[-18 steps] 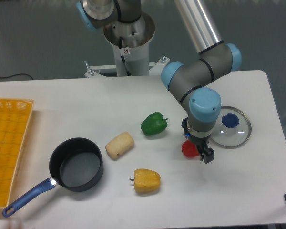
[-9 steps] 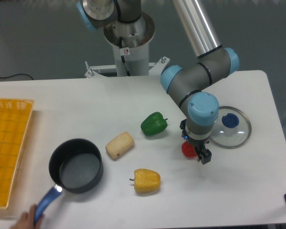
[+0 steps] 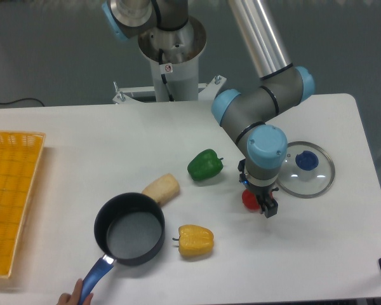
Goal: Pick up the red pepper
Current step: 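Lower the open gripper around the red pepper and close on it, then lift the gripped red pepper slightly off the table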
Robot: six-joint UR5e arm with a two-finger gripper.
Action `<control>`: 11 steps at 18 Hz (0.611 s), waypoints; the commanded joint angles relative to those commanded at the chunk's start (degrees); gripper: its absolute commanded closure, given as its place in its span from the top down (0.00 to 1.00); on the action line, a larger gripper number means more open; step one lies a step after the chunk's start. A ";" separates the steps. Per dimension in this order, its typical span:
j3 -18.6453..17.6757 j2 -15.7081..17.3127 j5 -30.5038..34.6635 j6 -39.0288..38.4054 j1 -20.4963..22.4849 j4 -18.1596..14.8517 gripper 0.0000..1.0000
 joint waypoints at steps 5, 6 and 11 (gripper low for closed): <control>0.00 -0.09 0.00 0.00 0.00 0.00 0.73; 0.00 0.00 0.00 0.00 0.00 0.00 0.70; 0.09 0.18 0.00 -0.09 0.00 -0.09 0.64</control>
